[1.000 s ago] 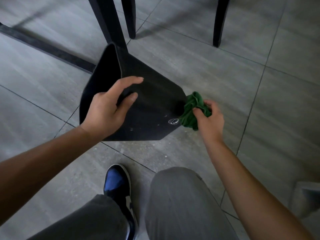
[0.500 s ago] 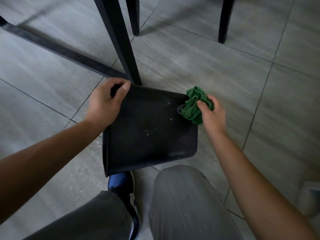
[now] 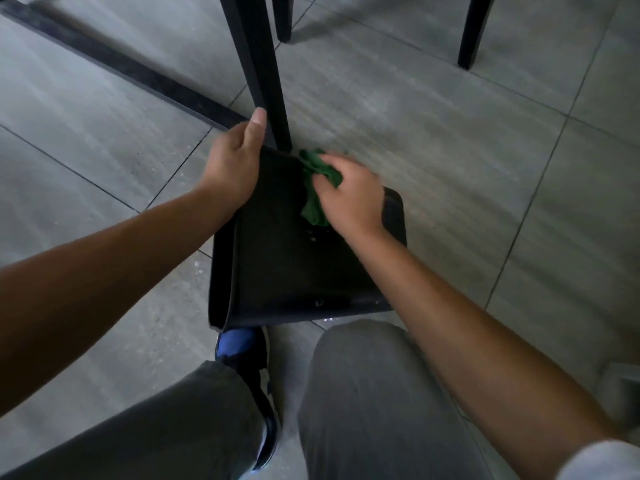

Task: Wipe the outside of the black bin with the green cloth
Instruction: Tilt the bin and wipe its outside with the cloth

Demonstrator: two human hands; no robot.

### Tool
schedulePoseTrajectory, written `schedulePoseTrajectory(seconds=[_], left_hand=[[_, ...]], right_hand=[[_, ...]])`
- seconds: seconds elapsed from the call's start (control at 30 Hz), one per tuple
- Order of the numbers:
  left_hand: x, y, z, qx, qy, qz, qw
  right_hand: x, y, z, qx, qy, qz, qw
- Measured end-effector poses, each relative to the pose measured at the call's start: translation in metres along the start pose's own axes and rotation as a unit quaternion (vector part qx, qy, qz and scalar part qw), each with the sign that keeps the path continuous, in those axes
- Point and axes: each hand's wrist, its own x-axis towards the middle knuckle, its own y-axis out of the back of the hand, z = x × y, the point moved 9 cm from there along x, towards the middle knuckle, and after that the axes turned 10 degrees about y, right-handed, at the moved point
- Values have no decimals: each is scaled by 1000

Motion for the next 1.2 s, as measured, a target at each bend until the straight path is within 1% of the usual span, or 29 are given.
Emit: schedulePoseTrajectory(seconds=[0.07,0.1,0.13,0.2,0.27,0.37,0.43,0.47,0.5,0.53,0.6,0.63,0.67,0.7,0.77,0.8,0.83,0.9,0.93,1.0,1.03,1.1,1.13,1.17,1.2], left_hand=[[5,0,2,-11,3,17,1000],[8,0,1,-16,9,20,1000],[12,1,-2,-15,12,21,1000],[14,4,-7,-5,12,19,1000],[13,9,-18,15,19,11,1000],[8,12,-24,24,23,7,999],[4,8,-16,17,24,8,1000],[3,5,-11,9,22,10,1000],[2,2,-4,2,18,9,1000],[1,-1,3,-4,13,10,1000],[-3,-1,13,-15,6,25,1000],[-5,-1,11,-24,13,28,999],[-8,0,4,-57,31,23,998],[-12,0,-8,-119,64,1,991],[-25,0,-32,-274,131,-67,950],[-30,2,-42,-312,145,-102,933],[-34,0,-51,-316,145,-139,927],[-48,-9,-68,-274,142,-182,934],[-57,-15,-78,-256,152,-186,936],[-72,-29,-91,-235,181,-180,938],[-74,-33,-90,-232,182,-174,940],[-69,-34,-73,-224,158,-152,950],[-63,-30,-66,-219,147,-138,955],[-57,-26,-62,-220,144,-128,956],[-53,-22,-60,-225,146,-127,955]], right_hand=[[-1,-18,-44,40,80,-6,996],[-4,-26,-55,55,105,-22,993],[-9,-30,-58,60,122,-41,990],[-22,-26,-37,41,127,-68,989],[-35,-9,9,0,79,-70,994],[-47,24,75,-58,-45,-28,997],[-45,35,88,-71,-105,13,992],[-40,34,80,-66,-114,29,991],[-35,29,62,-54,-95,35,993],[-31,21,36,-38,-49,35,997],[-32,-3,-19,-7,72,10,997],[-33,-12,-36,3,117,-6,993],[-33,-17,-42,3,139,-20,990],[-32,-16,-36,-4,135,-29,990],[-30,-4,-1,-32,72,-19,997],[-29,5,22,-48,34,-3,998],[-28,13,46,-60,-6,12,998],[-32,25,80,-78,-76,33,993],[-34,29,88,-85,-98,40,991],[-36,34,94,-91,-114,50,988],[-34,38,95,-92,-119,56,987],[-32,45,97,-93,-140,70,983],[-32,49,97,-80,-159,77,981],[-32,53,97,-40,-185,85,978],[-32,57,99,35,-213,98,972]])
